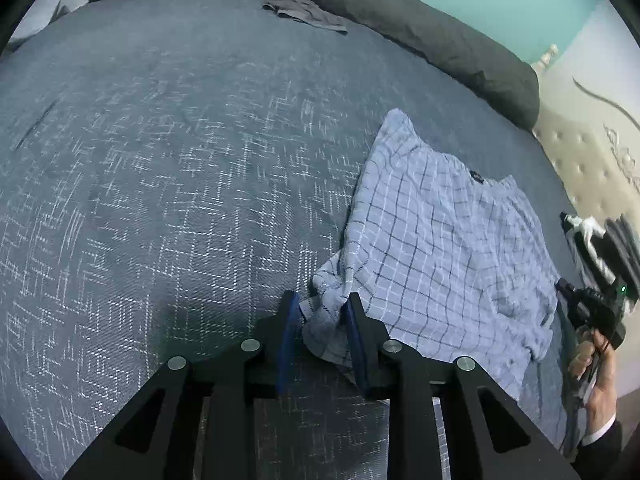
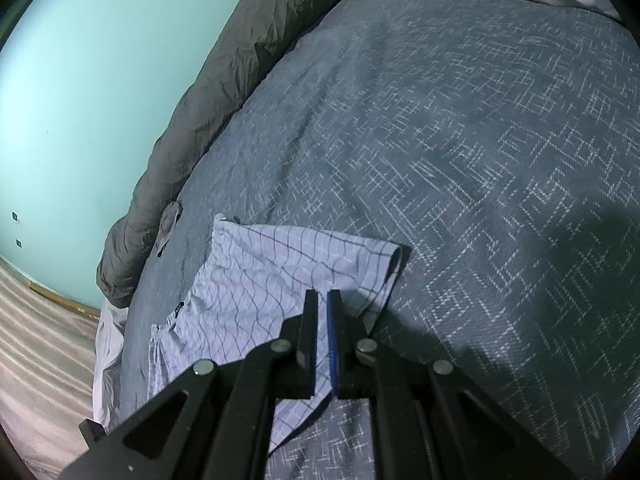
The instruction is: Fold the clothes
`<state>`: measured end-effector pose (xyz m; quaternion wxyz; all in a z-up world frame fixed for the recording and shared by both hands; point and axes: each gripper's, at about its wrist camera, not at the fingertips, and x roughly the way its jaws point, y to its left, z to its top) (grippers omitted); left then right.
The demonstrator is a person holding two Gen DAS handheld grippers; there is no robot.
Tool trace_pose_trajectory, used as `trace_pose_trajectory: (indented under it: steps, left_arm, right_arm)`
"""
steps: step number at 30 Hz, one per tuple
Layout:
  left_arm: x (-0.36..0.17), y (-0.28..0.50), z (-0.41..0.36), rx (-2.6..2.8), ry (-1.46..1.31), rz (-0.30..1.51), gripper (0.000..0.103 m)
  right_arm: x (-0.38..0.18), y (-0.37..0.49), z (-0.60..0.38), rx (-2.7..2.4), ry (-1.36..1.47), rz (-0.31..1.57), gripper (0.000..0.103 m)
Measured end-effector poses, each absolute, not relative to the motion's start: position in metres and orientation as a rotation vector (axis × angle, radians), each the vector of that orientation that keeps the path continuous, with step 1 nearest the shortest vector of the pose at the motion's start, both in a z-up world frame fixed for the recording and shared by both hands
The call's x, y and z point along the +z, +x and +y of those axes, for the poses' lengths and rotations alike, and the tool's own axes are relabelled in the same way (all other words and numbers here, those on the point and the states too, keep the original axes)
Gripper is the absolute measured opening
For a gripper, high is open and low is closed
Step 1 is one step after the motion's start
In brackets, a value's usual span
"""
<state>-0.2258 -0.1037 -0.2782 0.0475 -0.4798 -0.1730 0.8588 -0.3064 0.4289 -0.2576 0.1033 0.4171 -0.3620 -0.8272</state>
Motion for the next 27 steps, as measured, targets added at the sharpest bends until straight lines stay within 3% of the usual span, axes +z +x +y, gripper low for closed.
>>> trace_pose_trajectory:
  steps: [5, 14, 21, 27]
  left_arm:
    - [-0.254, -0.220, -0.088, 2.630, -1.380, -0.494, 0.003]
    - [-0.199, -0.247, -0.025, 2.497, -1.226, -0.612, 0.003]
    - [-0.163, -0.298, 0.094, 2.352, -1.188, -0.475, 0.003]
    - [-0.182, -0.343, 0.221, 2.188, -1.276, -0.364, 0.003]
  right_arm:
    - [-0.258, -0.305, 0.433, -2.433, 1.224, -1.089, 0.006]
    - [-0.251, -0.302, 0.443, -2.427, 1.185, -1.126, 0.006]
    - [-0.247, -0.300, 0.448, -2.397, 1.158, -1.142, 0.006]
    - [-0.251, -0.297, 0.462, -2.379, 1.154, -1.196, 0.006]
